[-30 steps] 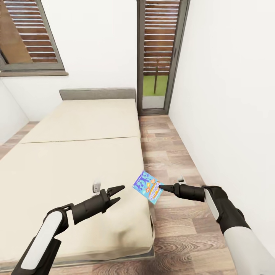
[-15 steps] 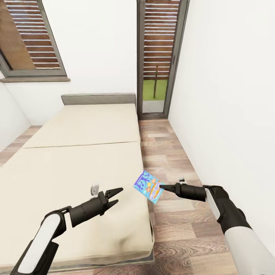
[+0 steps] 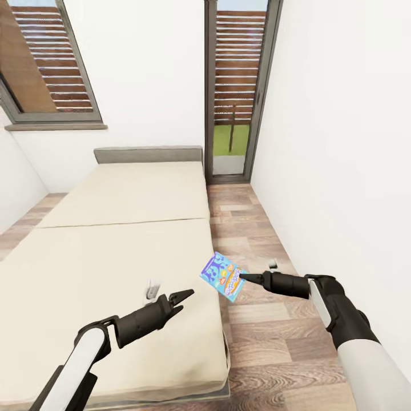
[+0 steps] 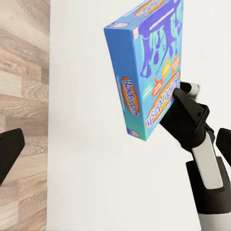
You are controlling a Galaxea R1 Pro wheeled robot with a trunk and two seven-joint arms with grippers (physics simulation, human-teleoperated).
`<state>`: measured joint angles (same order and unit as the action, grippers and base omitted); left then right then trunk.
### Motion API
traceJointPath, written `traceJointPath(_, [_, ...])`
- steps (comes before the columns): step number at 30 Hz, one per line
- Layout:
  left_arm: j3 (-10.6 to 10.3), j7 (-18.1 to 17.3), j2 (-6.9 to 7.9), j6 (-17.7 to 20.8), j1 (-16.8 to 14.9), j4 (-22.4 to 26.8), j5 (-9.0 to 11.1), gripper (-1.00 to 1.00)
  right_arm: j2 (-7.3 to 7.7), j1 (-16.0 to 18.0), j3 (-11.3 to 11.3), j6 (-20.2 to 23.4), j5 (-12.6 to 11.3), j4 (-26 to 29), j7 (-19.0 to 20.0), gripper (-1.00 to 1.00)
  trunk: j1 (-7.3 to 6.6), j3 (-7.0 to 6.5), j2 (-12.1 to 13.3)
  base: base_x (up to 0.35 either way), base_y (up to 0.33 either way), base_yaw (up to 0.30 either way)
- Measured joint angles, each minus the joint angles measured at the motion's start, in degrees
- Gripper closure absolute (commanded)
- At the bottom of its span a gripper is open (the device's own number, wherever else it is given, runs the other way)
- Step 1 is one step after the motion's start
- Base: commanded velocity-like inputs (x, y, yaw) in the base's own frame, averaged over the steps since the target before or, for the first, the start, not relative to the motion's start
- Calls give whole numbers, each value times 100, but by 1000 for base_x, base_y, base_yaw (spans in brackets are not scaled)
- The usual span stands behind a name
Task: Put all the toys in the child's room - the three board games (two on the bed and one on the table), the two jigsaw puzzles on the table, and the tennis ball on the table - inside the toy box on the table in the child's room.
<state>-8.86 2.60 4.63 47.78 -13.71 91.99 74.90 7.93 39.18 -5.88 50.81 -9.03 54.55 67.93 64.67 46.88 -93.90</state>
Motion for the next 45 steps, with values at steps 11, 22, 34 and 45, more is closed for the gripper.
traceJointPath(11, [-100,-2,4,-179,77,-2,-127,-100,12,-9,-1,3,-2,51,2,100,-242,-214,441,0,0,0])
traceJointPath(22, [-157,-2,-5,-253,173,-3,-153,-100,7,-10,8,2,2,73,2,100,-483,-414,883,0,0,0])
traceJointPath(34, [-187,1,34,-827,539,-1,-215,-100,13,-10,4,2,3,82,2,100,-747,-630,1364,0,0,0])
traceJointPath(45, [-237,3,-7,-1065,654,-11,-573,-100,10,-11,15,2,0,89,39,100,-989,-827,1805,0,0,0])
